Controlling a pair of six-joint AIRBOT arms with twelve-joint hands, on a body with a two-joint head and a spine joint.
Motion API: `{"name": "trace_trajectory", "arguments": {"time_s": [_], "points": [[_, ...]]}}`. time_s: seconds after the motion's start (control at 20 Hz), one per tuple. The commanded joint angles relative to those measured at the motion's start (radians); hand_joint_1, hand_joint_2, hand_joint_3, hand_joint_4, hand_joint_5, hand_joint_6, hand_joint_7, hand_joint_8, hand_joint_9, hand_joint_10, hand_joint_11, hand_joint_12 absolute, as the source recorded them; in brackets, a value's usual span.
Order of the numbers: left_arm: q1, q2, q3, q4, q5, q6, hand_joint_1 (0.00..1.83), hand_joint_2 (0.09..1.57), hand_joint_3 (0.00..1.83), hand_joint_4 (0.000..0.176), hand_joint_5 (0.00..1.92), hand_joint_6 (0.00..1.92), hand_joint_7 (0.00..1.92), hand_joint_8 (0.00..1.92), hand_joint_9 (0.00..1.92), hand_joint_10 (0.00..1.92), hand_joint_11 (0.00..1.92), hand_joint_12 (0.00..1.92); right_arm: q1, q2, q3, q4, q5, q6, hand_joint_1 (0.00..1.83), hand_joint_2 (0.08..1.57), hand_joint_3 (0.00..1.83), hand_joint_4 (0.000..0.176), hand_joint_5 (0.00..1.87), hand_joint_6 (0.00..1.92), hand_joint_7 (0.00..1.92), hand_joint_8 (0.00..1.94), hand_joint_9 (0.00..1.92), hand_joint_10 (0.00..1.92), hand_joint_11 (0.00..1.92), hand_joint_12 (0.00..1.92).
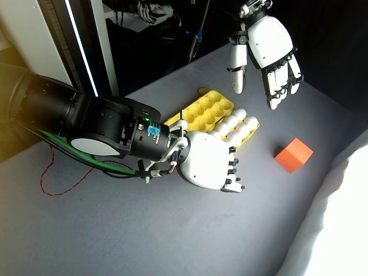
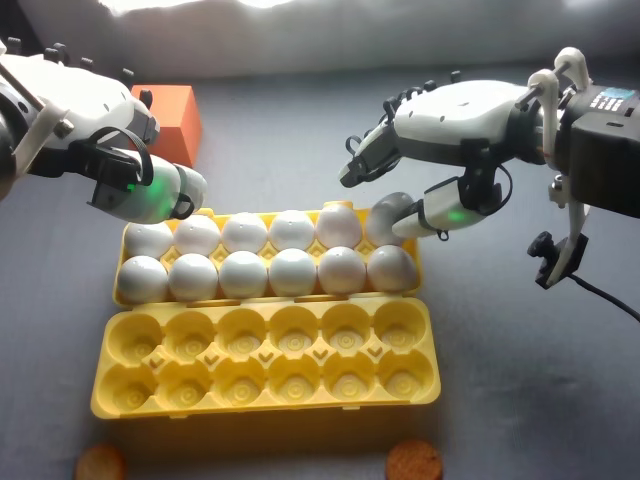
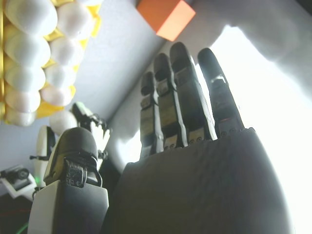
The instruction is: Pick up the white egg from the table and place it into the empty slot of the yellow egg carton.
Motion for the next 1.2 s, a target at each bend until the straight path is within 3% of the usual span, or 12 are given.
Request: {"name": "trace_trajectory", "arguments": {"time_s": [0.0,0.55,0.65,0.75,1.15], "points": [[-0.014,0.011,0.001,0.075,-0.003,0.006,0.00,1.32,0.00,0.000,0.35,0.00,0.47,0.01,0.45,0.01,0.00,0.70,0.004,0.009,-0.001,0.002,0.107,0.008,1.08,1.12,0.00,0.000,0.52,0.05,0.57,0.00,0.35,0.47,0.01,1.51],[-0.028,0.011,0.004,0.074,-0.003,0.007,0.00,1.32,0.00,0.000,0.33,0.00,0.44,0.00,0.44,0.00,0.00,0.69,0.037,0.034,-0.001,-0.013,0.116,0.007,0.97,1.07,0.00,0.000,0.43,0.00,0.41,0.00,0.36,0.13,0.00,1.28],[-0.029,0.012,0.003,0.073,-0.003,0.007,0.00,1.33,0.00,0.000,0.38,0.01,0.48,0.01,0.47,0.01,0.00,0.77,0.057,0.057,-0.002,-0.033,0.117,0.007,1.00,1.06,0.00,0.000,0.44,0.00,0.40,0.00,0.36,0.09,0.00,1.21],[-0.030,0.012,0.001,0.064,-0.001,0.019,0.00,1.33,0.00,0.000,0.34,0.00,0.45,0.00,0.43,0.00,0.00,0.69,0.063,0.076,-0.001,-0.039,0.116,0.000,1.02,1.04,0.00,0.000,0.43,0.00,0.40,0.00,0.36,0.08,0.00,1.18],[-0.024,0.013,-0.004,0.053,0.001,0.033,0.00,1.33,0.00,0.000,0.36,0.01,0.44,0.00,0.41,0.00,0.00,0.68,0.033,0.101,-0.001,-0.030,0.037,0.007,1.03,1.04,0.00,0.000,0.42,0.01,0.38,0.01,0.35,0.04,0.00,1.14]]}}
